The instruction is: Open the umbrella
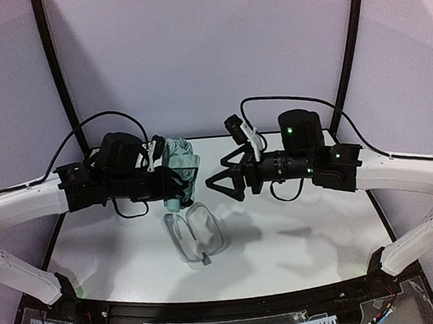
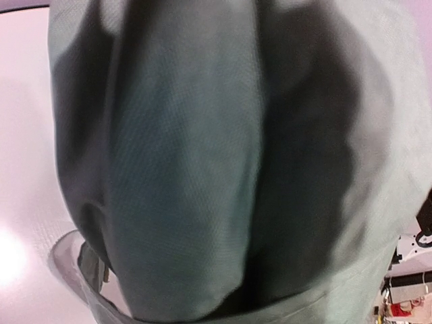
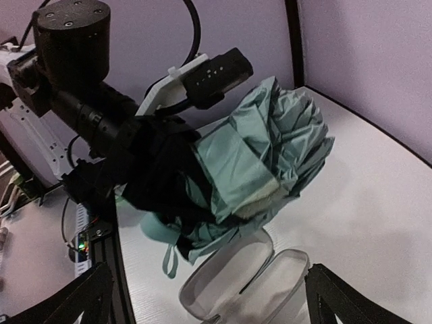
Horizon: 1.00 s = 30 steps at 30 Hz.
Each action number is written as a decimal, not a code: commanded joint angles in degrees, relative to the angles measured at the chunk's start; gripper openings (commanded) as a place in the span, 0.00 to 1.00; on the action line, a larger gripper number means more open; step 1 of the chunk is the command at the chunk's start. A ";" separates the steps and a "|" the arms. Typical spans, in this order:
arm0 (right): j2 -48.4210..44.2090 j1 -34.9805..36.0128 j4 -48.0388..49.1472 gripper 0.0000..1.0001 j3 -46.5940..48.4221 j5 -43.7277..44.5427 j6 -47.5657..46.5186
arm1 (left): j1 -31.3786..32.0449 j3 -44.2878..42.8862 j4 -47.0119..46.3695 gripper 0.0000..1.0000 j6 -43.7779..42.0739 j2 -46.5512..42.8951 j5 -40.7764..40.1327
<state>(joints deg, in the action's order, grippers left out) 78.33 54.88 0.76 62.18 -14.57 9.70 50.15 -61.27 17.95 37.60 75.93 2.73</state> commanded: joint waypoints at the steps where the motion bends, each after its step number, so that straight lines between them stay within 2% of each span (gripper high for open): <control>1: 3.90 0.83 -1.11 0.99 3.96 12.17 1.86 | 0.27 -3.34 -3.78 0.01 0.28 0.96 4.64; 4: 5.08 0.73 -0.39 0.99 4.13 12.30 9.31 | 0.25 -3.34 -5.01 0.01 -0.04 1.96 6.90; 8: 4.49 -0.04 8.89 0.99 -0.03 5.49 20.18 | 0.26 -1.37 -11.03 0.01 -0.92 2.06 12.57; 14: 5.22 -3.23 15.94 0.99 -1.69 -4.31 30.59 | 0.23 0.16 -17.15 0.01 -0.75 0.98 19.25; 19: 7.09 -3.55 22.61 0.99 -0.70 -10.11 33.17 | 0.84 1.10 -21.60 0.01 -1.39 0.85 25.38; 22: 8.04 -3.53 21.72 0.97 1.31 -11.76 33.20 | 1.59 1.46 -22.87 0.01 -1.92 0.66 26.46; 25: 8.57 -3.55 21.76 0.88 1.58 -13.03 33.50 | 1.98 1.46 -24.87 0.01 -1.96 0.45 26.56; 30: 8.00 -3.55 26.42 0.53 -0.18 -15.57 35.42 | 2.14 1.33 -25.75 0.01 -2.42 -0.40 25.34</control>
<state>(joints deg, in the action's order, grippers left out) 86.37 51.33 21.11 62.28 -26.67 43.18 52.05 -59.94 -1.99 36.85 79.01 27.33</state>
